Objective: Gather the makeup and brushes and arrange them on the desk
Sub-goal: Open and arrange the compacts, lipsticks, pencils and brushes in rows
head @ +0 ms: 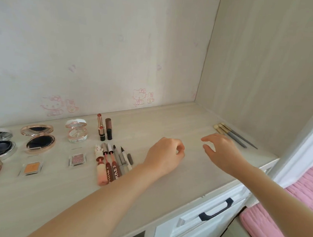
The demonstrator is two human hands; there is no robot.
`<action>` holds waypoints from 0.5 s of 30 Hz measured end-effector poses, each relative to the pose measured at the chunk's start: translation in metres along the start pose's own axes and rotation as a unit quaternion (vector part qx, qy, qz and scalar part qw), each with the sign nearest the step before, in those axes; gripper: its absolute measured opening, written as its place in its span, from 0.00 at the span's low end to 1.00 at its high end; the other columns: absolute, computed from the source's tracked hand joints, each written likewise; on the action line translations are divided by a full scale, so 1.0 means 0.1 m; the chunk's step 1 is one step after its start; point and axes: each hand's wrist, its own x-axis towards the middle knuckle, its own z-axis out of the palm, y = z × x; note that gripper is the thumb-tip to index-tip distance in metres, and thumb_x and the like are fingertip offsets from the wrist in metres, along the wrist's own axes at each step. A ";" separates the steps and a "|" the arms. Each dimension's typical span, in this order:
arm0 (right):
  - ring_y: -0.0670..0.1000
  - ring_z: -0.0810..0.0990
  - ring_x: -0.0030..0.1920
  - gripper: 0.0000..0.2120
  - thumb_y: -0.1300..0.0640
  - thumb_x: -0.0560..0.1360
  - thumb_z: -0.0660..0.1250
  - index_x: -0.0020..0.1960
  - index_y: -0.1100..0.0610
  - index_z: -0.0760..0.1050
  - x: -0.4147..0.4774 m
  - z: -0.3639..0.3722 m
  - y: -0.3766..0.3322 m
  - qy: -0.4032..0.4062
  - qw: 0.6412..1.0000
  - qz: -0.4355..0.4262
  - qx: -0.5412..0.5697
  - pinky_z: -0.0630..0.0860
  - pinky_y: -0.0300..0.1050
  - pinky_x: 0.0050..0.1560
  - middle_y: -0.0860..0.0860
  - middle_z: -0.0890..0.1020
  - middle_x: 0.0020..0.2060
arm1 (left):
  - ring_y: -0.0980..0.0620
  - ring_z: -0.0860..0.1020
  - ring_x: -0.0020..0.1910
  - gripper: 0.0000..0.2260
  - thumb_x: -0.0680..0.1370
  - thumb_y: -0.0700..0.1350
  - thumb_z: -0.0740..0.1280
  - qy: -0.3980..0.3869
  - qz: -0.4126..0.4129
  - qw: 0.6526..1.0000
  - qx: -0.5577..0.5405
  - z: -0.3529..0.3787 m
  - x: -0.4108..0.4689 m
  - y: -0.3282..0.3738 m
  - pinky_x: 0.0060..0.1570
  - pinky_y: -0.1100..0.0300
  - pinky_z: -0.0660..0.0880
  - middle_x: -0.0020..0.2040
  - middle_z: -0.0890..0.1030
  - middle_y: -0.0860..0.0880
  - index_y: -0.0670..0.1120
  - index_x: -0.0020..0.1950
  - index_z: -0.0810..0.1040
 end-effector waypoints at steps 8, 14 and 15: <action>0.61 0.77 0.55 0.13 0.58 0.77 0.60 0.58 0.58 0.78 0.18 -0.21 0.87 -0.007 0.992 0.113 -0.061 0.73 0.50 0.56 0.57 0.79 0.53 | 0.45 0.71 0.61 0.12 0.78 0.44 0.61 -0.037 0.078 0.996 0.014 0.64 0.58 0.44 0.58 0.51 0.72 0.59 0.79 0.46 0.46 0.58 0.79; 0.63 0.77 0.53 0.14 0.60 0.79 0.56 0.56 0.63 0.77 0.47 -0.15 1.32 -0.001 0.980 0.183 -0.076 0.73 0.53 0.55 0.62 0.80 0.53 | 0.41 0.66 0.67 0.20 0.80 0.49 0.59 -0.073 0.139 0.986 0.051 1.06 1.03 0.66 0.66 0.49 0.66 0.70 0.70 0.44 0.46 0.71 0.69; 0.63 0.77 0.52 0.14 0.60 0.79 0.55 0.55 0.63 0.77 0.53 -0.13 1.37 -0.003 0.978 0.193 -0.078 0.74 0.52 0.54 0.62 0.80 0.52 | 0.41 0.64 0.69 0.21 0.80 0.51 0.59 -0.080 0.144 0.984 0.065 1.12 1.09 0.69 0.68 0.50 0.64 0.72 0.68 0.45 0.47 0.72 0.68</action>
